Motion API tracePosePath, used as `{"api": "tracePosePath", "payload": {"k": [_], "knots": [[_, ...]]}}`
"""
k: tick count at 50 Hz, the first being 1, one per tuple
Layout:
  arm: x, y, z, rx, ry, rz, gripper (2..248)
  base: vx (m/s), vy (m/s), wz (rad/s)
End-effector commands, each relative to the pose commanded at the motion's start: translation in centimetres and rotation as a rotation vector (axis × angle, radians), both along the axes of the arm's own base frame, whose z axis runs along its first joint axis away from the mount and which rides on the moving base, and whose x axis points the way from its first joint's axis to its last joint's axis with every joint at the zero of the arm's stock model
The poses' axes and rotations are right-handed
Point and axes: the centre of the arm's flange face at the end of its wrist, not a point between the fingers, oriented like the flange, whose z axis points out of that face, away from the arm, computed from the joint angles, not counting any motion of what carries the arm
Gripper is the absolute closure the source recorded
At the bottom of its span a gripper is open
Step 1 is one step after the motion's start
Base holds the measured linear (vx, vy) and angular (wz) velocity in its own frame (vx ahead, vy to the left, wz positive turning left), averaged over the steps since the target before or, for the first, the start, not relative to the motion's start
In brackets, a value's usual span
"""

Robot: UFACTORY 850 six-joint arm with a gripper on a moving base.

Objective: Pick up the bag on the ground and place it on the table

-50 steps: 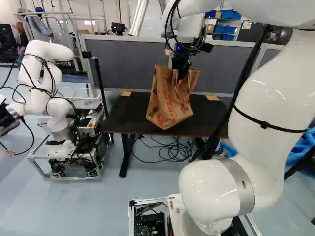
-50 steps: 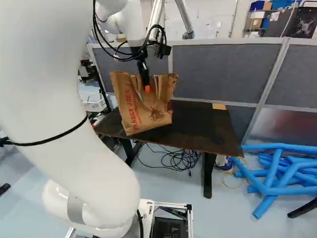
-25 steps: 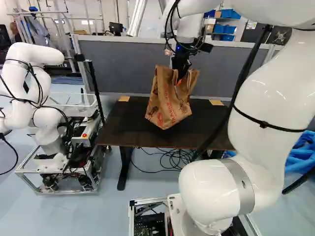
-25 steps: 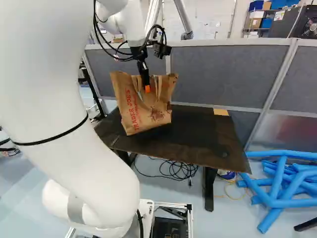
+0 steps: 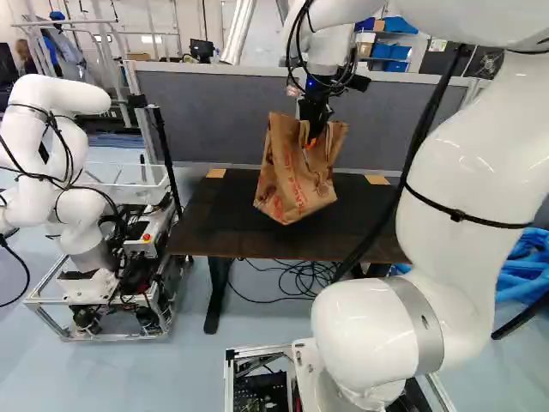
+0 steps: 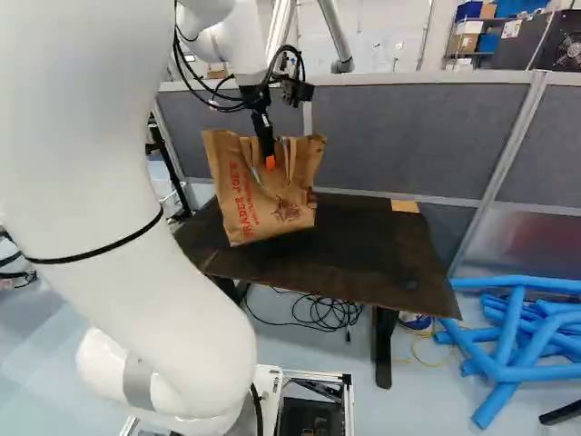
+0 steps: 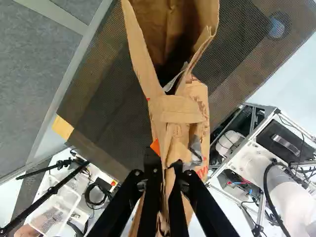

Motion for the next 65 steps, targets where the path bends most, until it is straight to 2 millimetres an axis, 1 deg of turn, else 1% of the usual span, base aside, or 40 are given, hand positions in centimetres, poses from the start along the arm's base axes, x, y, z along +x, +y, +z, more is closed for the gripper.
{"api": "tracePosePath", "payload": {"k": [11,17,45,65], "knots": [[0.0,0.0,0.0,0.0,0.0,0.0,229,0.0,0.0,0.0],[0.4,-0.1,-0.4,-0.004,-0.009,0.001,229,0.0,0.0,0.0],[3.7,-1.0,-4.2,-0.035,-0.048,0.009,229,0.0,0.0,0.0],[5.7,-1.2,-6.9,-0.05,-0.081,0.023,229,0.0,0.0,0.0]]}}
